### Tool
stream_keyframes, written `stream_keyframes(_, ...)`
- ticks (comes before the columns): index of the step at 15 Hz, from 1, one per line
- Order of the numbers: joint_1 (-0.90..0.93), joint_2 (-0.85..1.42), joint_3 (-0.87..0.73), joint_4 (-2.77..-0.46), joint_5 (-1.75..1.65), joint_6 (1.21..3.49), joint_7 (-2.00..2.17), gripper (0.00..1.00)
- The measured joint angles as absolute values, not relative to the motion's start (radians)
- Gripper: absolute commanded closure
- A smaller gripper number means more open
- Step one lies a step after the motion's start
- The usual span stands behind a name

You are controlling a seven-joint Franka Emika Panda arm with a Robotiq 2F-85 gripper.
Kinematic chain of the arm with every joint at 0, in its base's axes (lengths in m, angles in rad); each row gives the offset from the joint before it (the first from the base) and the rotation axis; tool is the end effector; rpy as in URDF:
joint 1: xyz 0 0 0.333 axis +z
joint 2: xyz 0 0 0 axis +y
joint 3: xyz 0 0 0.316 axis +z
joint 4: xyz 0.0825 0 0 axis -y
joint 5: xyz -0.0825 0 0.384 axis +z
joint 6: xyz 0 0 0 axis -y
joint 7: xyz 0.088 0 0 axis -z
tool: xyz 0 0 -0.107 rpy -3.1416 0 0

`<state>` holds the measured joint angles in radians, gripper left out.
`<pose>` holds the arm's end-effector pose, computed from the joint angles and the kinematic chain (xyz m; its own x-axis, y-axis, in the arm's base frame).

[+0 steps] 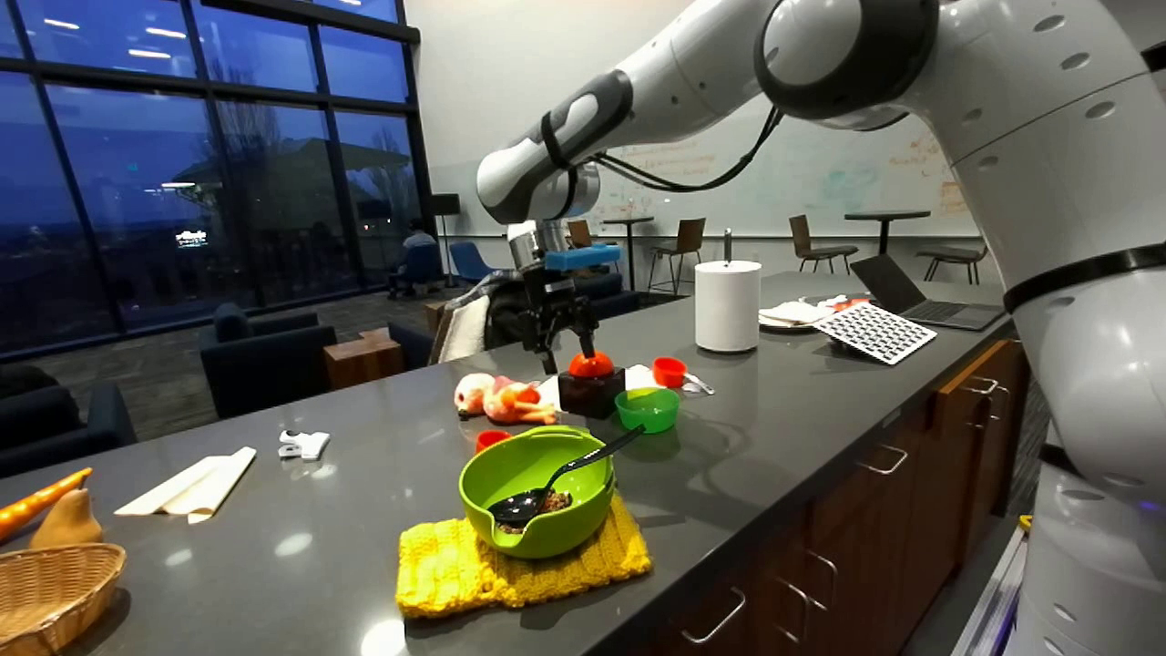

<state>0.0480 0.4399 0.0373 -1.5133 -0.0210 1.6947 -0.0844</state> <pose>0.6520 0.0505 0.3912 0.9521 0.1692 -0.2547 0.1703 -0.9852 -0.0179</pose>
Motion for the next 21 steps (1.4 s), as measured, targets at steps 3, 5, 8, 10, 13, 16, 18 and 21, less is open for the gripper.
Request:
stream_keyframes(3, 0.078, 0.424, 0.038, -1.527, -0.080, 1.756, -0.042, 0.00)
stream_keyframes(5, 0.098, 0.415, 0.039, -1.534, -0.104, 1.785, -0.021, 0.00)
stream_keyframes(8, 0.118, 0.402, 0.048, -1.535, -0.115, 1.806, -0.008, 0.00)
stream_keyframes(10, 0.121, 0.389, 0.055, -1.545, -0.114, 1.804, -0.008, 0.00)
stream_keyframes(13, 0.121, 0.349, 0.059, -1.595, -0.114, 1.786, 0.014, 0.00)
stream_keyframes(16, 0.121, 0.286, 0.060, -1.677, -0.083, 1.727, 0.038, 0.00)
stream_keyframes(18, 0.120, 0.246, 0.063, -1.731, -0.029, 1.663, 0.035, 0.00)
stream_keyframes(21, 0.118, 0.200, 0.070, -1.804, 0.058, 1.576, 0.023, 0.00)
